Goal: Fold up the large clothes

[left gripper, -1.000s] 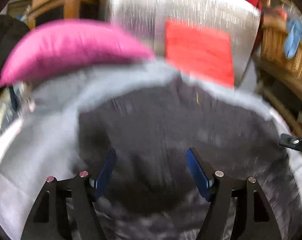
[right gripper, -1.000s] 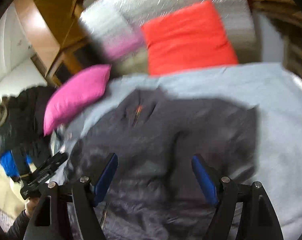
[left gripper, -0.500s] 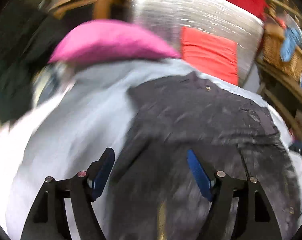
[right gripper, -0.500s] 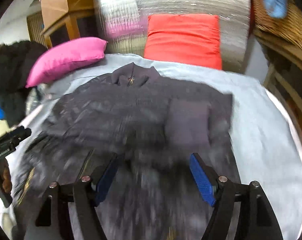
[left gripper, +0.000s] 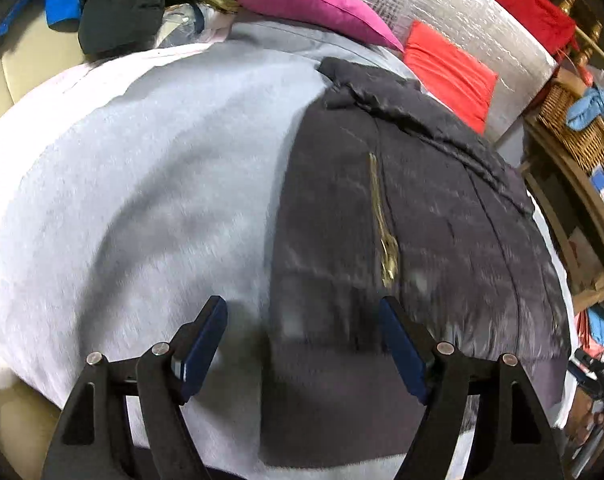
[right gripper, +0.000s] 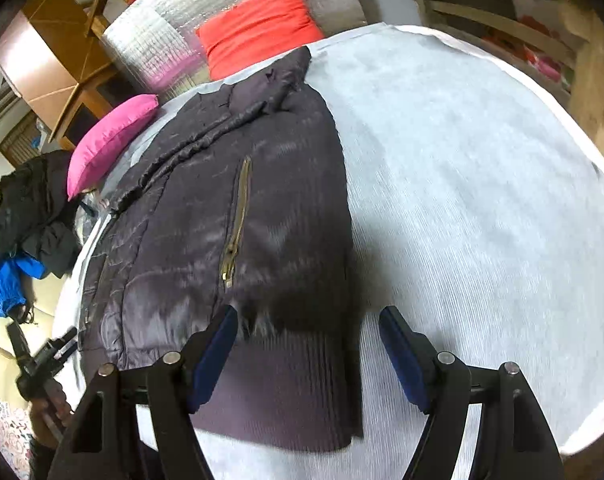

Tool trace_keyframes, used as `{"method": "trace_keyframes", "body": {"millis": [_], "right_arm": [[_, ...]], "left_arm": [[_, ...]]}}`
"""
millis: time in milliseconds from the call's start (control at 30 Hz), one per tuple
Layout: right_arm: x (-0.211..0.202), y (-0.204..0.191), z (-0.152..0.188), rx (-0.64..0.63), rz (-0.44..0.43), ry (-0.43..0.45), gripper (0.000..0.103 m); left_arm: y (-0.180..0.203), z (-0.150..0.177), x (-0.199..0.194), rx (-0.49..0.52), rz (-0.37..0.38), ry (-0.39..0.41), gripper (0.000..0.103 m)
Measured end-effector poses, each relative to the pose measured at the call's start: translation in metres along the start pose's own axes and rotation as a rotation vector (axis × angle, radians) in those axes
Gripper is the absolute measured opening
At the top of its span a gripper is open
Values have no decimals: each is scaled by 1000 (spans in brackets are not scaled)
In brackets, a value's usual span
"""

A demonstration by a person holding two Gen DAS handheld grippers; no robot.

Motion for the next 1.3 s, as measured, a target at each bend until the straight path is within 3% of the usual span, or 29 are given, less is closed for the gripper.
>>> {"method": "trace_keyframes", "body": {"millis": [133,400,467,633,733,833,967,1000,1033,1200,1300], "right_arm": [[0,-7,2,-21,-23,19,76],[13,0,8,21,-39,18,76],[13,-6,11,27,-88,5,71],[14,-3,18,23,-60,-7,48],[17,5,23,54,-74,-3,49],[18,-1,25,9,-67,1,55],[19,-4,25,-11,-53,-27,55],[19,-4,25,-10,-50,-31,50],[19,-3,25,-14,-35,-42,34],[18,1,26,-9,-26,-53,22],[17,-2,26,-9,-26,-53,20]], "left_arm": [[11,7,-10,10,25,21,78],[10,24,1,-1,-31,-23,79],[14,27,0,18,-39,-21,79],[15,31,-1,22,-60,-26,79],[17,34,-1,33,-89,-31,79],[18,37,-1,42,-109,-33,79],[20,38,0,50,-123,-35,79],[20,38,-1,49,-125,-37,79],[20,37,0,48,-126,-38,79],[22,36,2,54,-140,-43,78],[23,36,2,57,-136,-50,68]]}}
Point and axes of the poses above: each gripper's, at about its wrist camera, not at the fingertips, and x roughly the way its jaws point, y to its right, z to its underside, the point moved 4 cm from there along x, roughly the way its jaws point, and after that the axes turned 4 degrees about -x, right-handed, at the moved point
